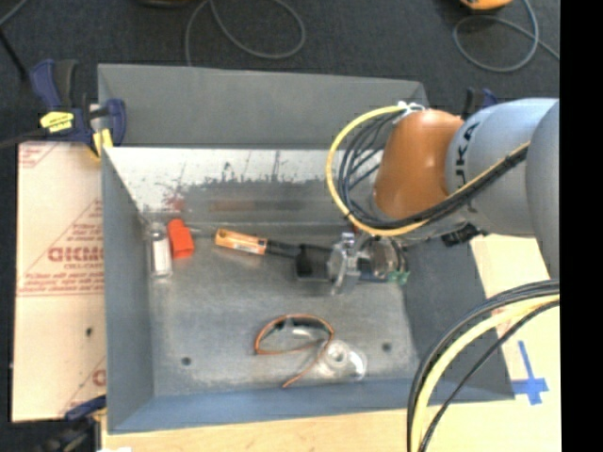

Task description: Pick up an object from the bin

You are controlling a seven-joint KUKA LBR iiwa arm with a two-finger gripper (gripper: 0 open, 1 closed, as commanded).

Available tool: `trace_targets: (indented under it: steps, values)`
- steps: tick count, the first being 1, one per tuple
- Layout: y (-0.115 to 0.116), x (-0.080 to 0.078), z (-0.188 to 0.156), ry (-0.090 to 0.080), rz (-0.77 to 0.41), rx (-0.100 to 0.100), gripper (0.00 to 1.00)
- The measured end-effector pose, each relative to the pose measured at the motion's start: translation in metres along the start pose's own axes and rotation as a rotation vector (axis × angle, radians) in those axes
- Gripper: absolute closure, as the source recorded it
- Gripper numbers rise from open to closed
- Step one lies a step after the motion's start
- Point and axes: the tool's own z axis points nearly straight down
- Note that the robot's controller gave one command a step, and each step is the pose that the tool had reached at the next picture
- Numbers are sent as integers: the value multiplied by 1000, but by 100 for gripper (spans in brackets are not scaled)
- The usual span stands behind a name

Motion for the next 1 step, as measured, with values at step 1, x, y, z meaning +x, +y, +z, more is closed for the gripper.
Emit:
trace_targets:
  steps: [1]
  values:
    - [1,10,-1,3,20,0,100]
